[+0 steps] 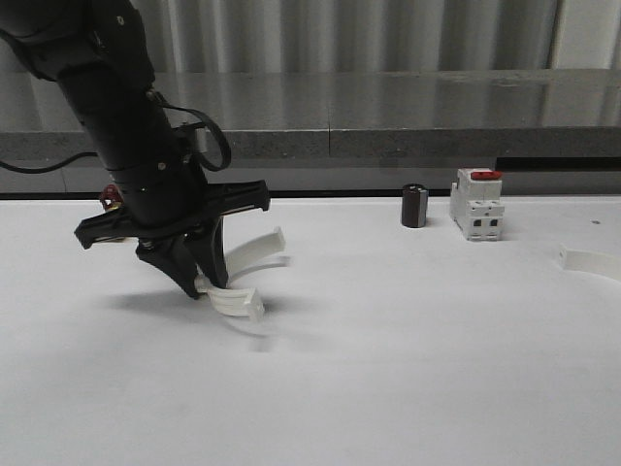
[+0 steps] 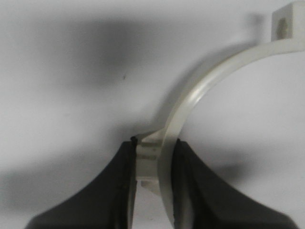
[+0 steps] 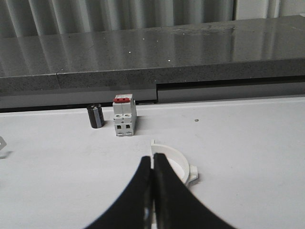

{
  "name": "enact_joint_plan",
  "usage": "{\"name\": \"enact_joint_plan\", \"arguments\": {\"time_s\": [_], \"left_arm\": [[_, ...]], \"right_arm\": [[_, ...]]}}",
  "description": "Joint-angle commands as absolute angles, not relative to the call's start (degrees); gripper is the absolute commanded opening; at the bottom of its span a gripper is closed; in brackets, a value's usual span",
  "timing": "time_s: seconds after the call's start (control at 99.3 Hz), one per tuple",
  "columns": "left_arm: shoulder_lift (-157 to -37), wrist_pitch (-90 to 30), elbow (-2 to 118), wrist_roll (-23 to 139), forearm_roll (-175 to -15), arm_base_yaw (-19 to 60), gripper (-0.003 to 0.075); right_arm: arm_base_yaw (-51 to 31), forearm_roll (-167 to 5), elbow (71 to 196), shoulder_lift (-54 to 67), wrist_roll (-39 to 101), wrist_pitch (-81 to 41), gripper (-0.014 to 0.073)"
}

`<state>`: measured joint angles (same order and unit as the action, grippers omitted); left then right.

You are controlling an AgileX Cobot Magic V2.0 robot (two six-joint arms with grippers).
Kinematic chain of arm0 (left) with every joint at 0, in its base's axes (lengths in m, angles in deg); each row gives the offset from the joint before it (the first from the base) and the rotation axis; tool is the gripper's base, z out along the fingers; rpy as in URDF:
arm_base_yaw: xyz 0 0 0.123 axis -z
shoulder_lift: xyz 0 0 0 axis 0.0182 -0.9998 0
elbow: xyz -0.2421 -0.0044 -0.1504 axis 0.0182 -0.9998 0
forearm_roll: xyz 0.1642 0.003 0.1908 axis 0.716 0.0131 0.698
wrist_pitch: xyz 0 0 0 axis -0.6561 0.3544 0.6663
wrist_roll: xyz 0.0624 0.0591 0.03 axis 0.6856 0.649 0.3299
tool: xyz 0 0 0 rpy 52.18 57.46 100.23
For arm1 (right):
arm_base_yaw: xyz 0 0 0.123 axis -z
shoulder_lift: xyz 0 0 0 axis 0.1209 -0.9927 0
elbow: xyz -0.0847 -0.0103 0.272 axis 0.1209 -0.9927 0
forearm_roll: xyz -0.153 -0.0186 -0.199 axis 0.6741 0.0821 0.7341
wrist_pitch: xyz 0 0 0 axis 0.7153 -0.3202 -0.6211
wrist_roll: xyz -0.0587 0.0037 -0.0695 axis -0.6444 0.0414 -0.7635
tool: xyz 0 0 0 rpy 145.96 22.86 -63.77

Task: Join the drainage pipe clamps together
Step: 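Set the clamp half down toward the table center, open left gripper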

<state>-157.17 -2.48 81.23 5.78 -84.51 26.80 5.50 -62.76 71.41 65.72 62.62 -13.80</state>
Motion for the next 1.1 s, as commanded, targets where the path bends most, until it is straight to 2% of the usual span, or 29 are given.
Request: {"name": "enact_joint_plan", "arguments": {"time_s": [0.0, 0.342, 0.544, 0.604, 0.805, 1.087], "left_arm": [[-154.2, -3.9, 82.8, 5.1, -85.2, 27.3, 0.0008], [-154.2, -3.5, 82.8, 5.1, -85.2, 27.3, 0.0321], [-154.2, -3.3, 83.1, 5.4, -85.2, 27.3, 0.0603], [-154.1, -3.5, 83.4, 5.4, -85.2, 27.3, 0.0625], [-149.8, -6.0, 83.2, 10.3, -84.9, 27.3, 0.0621], [-134.8, -6.9, 77.5, 13.7, -74.6, 24.3, 0.0621]], "right_arm": [[5.5, -62.6, 72.3, 66.6, 62.0, -9.6, -0.0118], [5.5, -62.6, 72.3, 66.6, 62.0, -9.6, -0.0118], [5.5, -62.6, 72.3, 66.6, 62.0, -9.6, -0.0118], [5.5, -62.6, 72.3, 66.6, 62.0, -9.6, -0.0118], [5.5, -62.6, 72.3, 66.6, 62.0, -9.6, -0.0118], [5.5, -62.6, 72.3, 66.6, 62.0, -9.6, -0.0118]]}}
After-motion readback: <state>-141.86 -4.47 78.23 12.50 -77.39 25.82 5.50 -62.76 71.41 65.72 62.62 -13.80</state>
